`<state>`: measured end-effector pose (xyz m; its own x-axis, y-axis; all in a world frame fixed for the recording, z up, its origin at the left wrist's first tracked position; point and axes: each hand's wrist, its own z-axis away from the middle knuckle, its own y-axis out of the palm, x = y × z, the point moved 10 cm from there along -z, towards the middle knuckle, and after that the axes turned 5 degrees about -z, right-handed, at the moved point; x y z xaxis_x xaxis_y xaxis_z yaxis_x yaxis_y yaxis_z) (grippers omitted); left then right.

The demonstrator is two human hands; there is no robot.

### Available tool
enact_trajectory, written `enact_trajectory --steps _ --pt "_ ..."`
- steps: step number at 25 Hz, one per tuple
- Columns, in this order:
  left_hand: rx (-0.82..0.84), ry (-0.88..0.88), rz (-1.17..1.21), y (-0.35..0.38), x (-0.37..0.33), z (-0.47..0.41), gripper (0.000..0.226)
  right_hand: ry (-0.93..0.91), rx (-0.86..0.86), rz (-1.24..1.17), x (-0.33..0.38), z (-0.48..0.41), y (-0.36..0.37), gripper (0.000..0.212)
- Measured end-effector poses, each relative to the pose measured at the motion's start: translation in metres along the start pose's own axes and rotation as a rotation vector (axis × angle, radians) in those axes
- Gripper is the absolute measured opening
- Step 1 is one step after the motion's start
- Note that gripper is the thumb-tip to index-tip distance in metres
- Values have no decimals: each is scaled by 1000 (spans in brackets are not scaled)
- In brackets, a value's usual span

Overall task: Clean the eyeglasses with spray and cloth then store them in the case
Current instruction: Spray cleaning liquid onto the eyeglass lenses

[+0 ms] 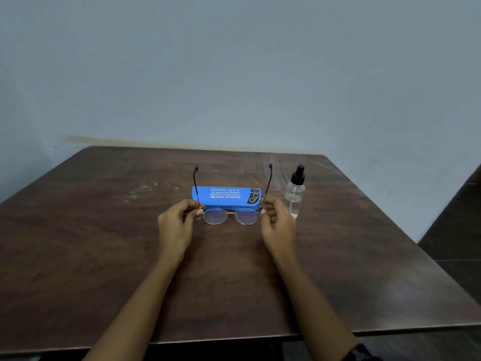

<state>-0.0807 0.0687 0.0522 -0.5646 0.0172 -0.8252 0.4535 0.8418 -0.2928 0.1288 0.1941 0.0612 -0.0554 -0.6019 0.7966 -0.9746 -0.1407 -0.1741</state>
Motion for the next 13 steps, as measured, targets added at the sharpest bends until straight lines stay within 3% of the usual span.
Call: enact_trajectory --steps 7,13 --pt "-11 51 -63 0 -3 3 13 -204 -391 119 22 -5 -51 27" --pt "4 27 -37 2 2 3 14 -192 -341 209 1 -33 -55 72"
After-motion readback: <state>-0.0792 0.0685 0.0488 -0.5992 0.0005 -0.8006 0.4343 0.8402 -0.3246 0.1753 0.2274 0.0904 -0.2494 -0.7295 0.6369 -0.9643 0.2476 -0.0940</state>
